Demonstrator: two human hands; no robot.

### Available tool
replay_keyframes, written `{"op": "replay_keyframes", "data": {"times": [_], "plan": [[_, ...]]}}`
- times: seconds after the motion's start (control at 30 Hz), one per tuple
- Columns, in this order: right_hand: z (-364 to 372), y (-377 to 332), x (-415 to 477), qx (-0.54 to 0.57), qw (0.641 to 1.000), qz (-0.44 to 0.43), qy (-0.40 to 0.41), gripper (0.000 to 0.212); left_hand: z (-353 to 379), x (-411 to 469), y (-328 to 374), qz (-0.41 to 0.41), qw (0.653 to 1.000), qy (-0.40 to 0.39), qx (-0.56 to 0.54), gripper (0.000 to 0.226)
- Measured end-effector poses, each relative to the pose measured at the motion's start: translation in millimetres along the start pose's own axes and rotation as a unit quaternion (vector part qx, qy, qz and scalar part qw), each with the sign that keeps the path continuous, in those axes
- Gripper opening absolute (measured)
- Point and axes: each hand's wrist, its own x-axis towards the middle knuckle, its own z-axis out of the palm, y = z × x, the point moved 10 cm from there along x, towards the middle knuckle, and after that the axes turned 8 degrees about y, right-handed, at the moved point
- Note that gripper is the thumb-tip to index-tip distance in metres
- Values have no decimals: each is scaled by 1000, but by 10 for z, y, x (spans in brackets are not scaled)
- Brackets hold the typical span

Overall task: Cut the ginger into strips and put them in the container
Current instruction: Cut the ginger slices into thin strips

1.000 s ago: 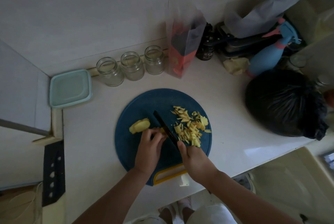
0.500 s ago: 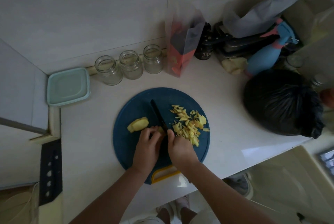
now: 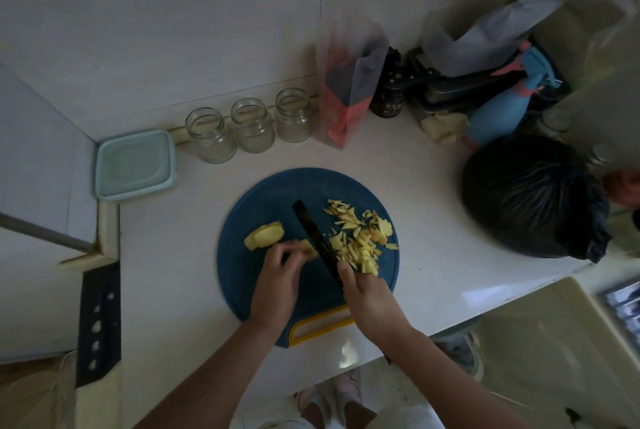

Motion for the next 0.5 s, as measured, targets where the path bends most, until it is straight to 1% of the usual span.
{"op": "replay_keyframes", "data": {"times": [0.13, 0.37, 0.5], "plan": [[45, -65, 7, -19, 1000, -21, -13, 59, -44, 16, 52, 11, 1000, 8, 2, 20], [46, -88, 29, -66, 997, -47, -14, 58, -6, 1, 12, 3, 1000, -6, -6, 18], [88, -58, 22, -75, 996, -37, -29, 58, -33, 9, 36, 10, 1000, 11, -15, 20]]}}
